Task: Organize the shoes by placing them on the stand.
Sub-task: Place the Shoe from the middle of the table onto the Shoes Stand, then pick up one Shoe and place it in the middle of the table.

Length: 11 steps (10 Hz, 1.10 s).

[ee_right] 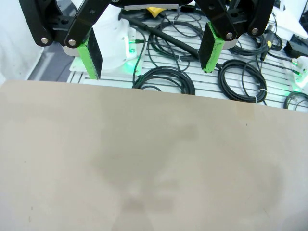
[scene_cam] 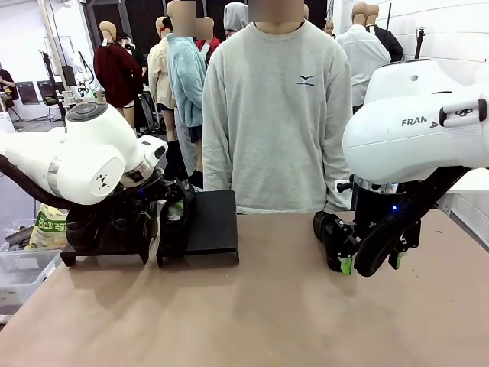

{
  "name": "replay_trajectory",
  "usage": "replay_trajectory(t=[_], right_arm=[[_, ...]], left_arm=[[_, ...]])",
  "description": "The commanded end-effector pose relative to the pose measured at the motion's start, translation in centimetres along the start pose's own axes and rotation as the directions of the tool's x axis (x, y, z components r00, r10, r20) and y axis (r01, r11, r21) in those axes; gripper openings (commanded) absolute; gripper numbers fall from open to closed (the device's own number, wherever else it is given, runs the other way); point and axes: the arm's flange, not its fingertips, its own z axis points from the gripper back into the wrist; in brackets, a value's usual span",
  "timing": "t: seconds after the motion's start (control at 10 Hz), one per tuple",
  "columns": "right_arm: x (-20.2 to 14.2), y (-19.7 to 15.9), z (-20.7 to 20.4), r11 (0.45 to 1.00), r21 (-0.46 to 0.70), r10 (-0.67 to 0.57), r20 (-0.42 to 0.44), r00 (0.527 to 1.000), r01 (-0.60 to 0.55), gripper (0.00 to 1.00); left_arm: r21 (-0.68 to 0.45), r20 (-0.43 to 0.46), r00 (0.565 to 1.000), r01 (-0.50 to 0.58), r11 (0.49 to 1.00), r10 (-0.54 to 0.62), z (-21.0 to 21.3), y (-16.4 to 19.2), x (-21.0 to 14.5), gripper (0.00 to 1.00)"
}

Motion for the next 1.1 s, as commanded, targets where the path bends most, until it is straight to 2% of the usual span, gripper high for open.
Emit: replay_trajectory(t=[0.0, 0.1, 0.2, 1.0], right_arm=[[0.2, 0.2, -0.1, 1.0, 0.019, -0.002, -0.004, 1.0, 0.002, 1.0], [0.2, 0.2, -0.1, 1.0, 0.019, -0.002, -0.004, 1.0, 0.002, 1.0], [0.2, 0.2, -0.1, 1.0, 0.019, -0.002, -0.004, 1.0, 0.002, 1.0], [0.2, 0.2, -0.1, 1.0, 0.019, -0.002, -0.004, 1.0, 0.002, 1.0]], left_arm=[[0.022, 0.007, 1.0, -0.006, 1.0, 0.006, 1.7, -0.3, -1.7, 1.0], [0.017, -0.021, 1.0, -0.007, 1.0, 0.007, 2.0, -0.1, -2.0, 1.0], [0.0, 0.008, 1.0, 0.009, 1.0, -0.009, 1.0, -0.3, -0.5, 1.0], [0.0, 0.008, 1.0, 0.009, 1.0, -0.009, 1.0, -0.3, -0.5, 1.0]])
